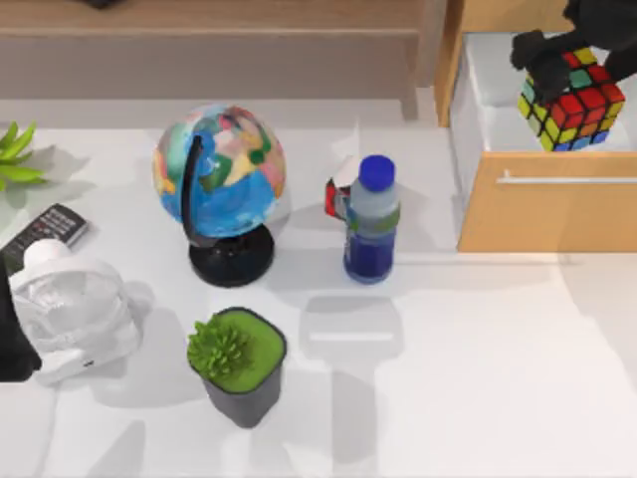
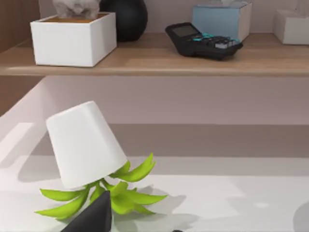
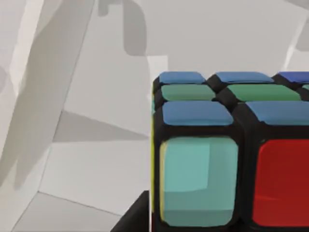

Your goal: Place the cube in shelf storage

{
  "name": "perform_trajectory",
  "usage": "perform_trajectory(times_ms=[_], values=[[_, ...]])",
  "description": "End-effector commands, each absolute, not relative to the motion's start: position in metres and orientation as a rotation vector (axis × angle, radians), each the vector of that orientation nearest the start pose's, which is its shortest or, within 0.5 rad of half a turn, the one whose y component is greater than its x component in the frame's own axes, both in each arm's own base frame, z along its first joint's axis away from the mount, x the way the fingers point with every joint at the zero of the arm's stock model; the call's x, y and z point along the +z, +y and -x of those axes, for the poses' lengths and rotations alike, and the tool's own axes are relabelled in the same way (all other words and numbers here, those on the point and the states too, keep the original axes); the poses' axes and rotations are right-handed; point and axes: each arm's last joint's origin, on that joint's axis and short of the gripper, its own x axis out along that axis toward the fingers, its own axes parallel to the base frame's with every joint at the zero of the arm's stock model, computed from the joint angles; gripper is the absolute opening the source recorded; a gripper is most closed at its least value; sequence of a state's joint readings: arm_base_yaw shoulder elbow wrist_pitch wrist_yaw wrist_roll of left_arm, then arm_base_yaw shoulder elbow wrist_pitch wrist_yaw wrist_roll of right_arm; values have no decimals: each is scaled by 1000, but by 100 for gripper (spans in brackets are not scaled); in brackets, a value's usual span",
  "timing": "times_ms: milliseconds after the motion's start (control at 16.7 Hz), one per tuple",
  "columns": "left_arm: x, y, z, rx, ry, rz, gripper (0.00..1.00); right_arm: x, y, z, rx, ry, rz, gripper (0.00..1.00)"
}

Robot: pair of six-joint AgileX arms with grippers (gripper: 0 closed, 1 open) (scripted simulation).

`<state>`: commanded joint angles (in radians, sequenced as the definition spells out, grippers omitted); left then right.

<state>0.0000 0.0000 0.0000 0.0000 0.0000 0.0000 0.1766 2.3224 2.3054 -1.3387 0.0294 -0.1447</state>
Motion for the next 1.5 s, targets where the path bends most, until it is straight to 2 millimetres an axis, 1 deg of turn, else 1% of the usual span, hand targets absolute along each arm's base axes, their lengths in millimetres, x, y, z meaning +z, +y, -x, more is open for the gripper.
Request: perform_trajectory(times_ms=[120, 240, 360, 480, 600, 780, 1020, 1260, 1500], values=[[160, -1, -106, 0, 0, 0, 100, 274, 107, -451, 247, 1259, 301, 0], [160, -1, -106, 0, 0, 0, 100, 290, 130, -435, 269, 1175, 339, 0], [160, -1, -106, 0, 0, 0, 100, 297, 158, -420, 299, 1095, 379, 0], [160, -1, -106, 0, 0, 0, 100, 295, 188, -407, 330, 1010, 416, 0], [160, -1, -106, 0, 0, 0, 100, 289, 217, -395, 352, 913, 442, 0], [160, -1, -106, 0, 0, 0, 100, 276, 255, -385, 355, 740, 448, 0], [160, -1, -106, 0, 0, 0, 100, 254, 295, -378, 312, 491, 397, 0], [160, -1, -106, 0, 0, 0, 100, 230, 321, -373, 228, 260, 295, 0], [160, -1, -106, 0, 0, 0, 100, 205, 335, -367, 127, 78, 172, 0]])
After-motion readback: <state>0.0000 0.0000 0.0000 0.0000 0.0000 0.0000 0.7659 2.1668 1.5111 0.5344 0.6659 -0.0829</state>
